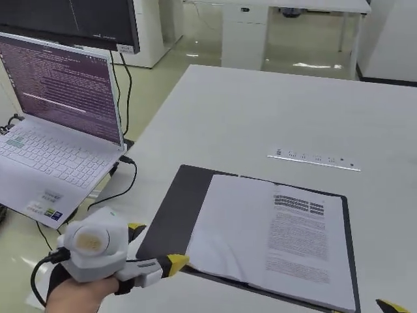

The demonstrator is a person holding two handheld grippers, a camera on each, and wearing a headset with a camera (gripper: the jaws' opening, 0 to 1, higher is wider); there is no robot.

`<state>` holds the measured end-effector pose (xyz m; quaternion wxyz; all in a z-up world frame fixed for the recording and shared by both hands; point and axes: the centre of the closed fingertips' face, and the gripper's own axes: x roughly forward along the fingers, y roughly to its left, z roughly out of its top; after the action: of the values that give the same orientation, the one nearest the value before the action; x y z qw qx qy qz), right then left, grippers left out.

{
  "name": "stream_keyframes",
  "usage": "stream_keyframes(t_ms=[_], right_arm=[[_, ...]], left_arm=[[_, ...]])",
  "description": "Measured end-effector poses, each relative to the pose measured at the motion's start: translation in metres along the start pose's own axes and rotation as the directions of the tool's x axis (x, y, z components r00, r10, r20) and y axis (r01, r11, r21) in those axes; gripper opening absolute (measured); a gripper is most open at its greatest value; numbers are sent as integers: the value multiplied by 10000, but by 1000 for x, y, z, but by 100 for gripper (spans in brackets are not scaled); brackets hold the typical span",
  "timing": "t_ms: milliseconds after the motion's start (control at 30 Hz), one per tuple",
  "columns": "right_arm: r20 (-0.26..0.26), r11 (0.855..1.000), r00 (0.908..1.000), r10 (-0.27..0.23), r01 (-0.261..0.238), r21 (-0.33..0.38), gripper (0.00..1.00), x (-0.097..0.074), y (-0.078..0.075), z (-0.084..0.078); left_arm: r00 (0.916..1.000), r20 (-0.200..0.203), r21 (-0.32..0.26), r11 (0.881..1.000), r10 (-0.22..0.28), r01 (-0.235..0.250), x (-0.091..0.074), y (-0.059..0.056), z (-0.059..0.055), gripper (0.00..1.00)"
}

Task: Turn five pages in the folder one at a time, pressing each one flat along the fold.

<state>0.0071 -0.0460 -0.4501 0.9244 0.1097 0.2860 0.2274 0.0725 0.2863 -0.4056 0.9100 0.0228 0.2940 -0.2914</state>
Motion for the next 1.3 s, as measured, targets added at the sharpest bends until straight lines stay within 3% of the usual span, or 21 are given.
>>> stream_keyframes(t_ms=[367, 667, 1300], right_arm=[[174, 9998, 9997, 177, -176, -72, 69, 5, 4, 7], [82, 9997, 9997, 229, -229, -2, 69, 2, 7, 2], [359, 9996, 9993, -112, 102, 276, 67, -11, 0, 4]], left_arm=[[9999, 123, -99, 9999, 35, -34, 0, -6, 4, 71], [9995, 273, -220, 9997, -129, 135, 3, -15, 8, 72], [9976, 292, -307, 9975, -632, 641, 18, -36, 11, 72]])
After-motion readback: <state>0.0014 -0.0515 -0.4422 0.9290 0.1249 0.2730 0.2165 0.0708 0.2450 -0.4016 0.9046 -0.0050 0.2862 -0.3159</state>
